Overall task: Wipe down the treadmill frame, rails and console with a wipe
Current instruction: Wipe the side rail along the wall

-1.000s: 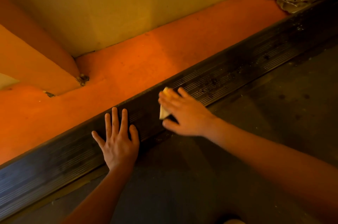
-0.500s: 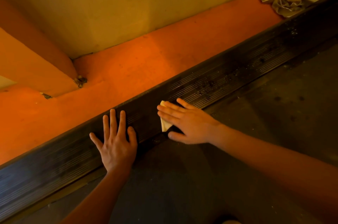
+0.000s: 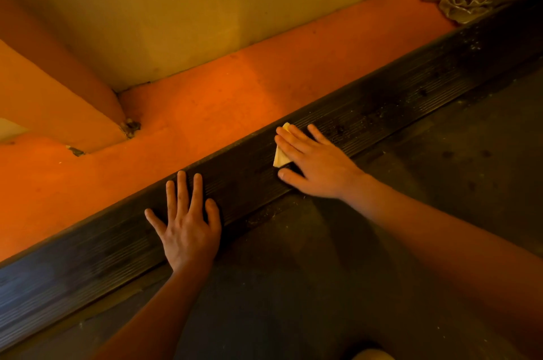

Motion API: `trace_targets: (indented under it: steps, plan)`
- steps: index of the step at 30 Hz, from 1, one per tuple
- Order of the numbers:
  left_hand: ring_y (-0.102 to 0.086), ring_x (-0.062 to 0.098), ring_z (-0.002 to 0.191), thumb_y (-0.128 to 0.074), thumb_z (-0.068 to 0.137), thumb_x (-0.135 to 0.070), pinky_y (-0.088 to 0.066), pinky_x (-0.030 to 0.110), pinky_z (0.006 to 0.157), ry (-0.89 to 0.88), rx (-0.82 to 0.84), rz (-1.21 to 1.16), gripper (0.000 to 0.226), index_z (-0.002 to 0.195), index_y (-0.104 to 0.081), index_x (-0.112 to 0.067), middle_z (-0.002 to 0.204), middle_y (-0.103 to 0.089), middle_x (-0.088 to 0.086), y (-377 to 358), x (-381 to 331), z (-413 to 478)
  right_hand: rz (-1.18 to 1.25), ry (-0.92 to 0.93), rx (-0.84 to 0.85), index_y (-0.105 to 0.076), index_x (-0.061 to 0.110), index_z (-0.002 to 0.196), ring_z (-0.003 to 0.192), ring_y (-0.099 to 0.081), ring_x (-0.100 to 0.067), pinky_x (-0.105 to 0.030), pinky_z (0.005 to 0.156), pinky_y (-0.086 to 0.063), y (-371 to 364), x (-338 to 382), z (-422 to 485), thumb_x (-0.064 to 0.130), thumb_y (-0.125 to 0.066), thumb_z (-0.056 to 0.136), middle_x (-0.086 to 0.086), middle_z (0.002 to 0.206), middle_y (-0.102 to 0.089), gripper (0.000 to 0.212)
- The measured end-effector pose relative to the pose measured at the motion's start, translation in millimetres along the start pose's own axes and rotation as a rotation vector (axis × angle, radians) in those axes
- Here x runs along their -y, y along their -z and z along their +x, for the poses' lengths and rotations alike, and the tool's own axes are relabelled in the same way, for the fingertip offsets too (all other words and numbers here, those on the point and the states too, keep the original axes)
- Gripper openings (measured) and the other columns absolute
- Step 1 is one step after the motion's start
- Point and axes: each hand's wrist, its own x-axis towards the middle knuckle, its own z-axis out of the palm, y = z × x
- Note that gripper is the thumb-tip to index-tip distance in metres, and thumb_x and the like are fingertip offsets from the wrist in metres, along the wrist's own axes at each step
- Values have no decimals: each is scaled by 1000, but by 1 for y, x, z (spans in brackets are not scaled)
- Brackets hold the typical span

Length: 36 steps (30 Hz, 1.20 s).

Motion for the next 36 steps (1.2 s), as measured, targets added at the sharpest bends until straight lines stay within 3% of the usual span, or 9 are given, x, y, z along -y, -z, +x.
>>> trace_targets:
  steps: [5,11,16,21,26,32,36]
  plan:
    - [5,17,156,-24,103,-49,7,65,120,14,2,15,59,160,-15,-34,170,-2,-6,0,0,0,8,265,100,-4,23,165,156,17,-11,-37,124,15,-26,38,-29,64,-26,105,5,171,8,76]
    - [6,16,156,-20,102,-52,8,64,120,4,11,10,62,160,-14,-34,170,-1,-7,0,0,0,8,-28,-12,-4,20,165,157,14,-15,-48,128,2,-8,-2,-13,64,-21,105,1,172,6,76]
    - [4,18,157,-21,101,-51,5,66,120,5,8,13,62,160,-17,-32,170,-3,-5,1,0,0,43,230,80,-3,23,165,155,18,-11,-37,124,16,-35,43,-41,63,-26,105,6,171,10,75]
    - [5,16,156,-21,102,-50,9,63,120,7,10,8,61,160,-13,-34,170,-2,-7,1,1,0,60,-49,-30,-3,22,165,156,15,-13,-47,128,3,-18,8,-20,62,-22,106,3,171,7,74]
    - [6,17,156,-27,106,-45,8,65,119,14,27,7,57,160,-14,-33,169,-1,-7,3,-2,0,101,44,-4,-1,24,164,155,21,-10,-38,125,13,-42,46,-45,63,-25,105,7,170,12,75]
    - [12,24,155,-34,106,-42,9,71,116,108,75,-36,60,162,-16,-29,170,1,-2,8,-36,8,128,-175,-66,2,24,164,155,19,-13,-43,127,9,-38,30,-44,62,-20,104,5,170,12,74]
    - [19,28,154,-29,105,-49,10,73,111,-13,146,9,62,161,-6,-36,170,7,-3,1,-83,24,155,-160,-61,1,23,164,155,20,-13,-36,123,16,-45,43,-65,60,-23,105,4,170,12,74]
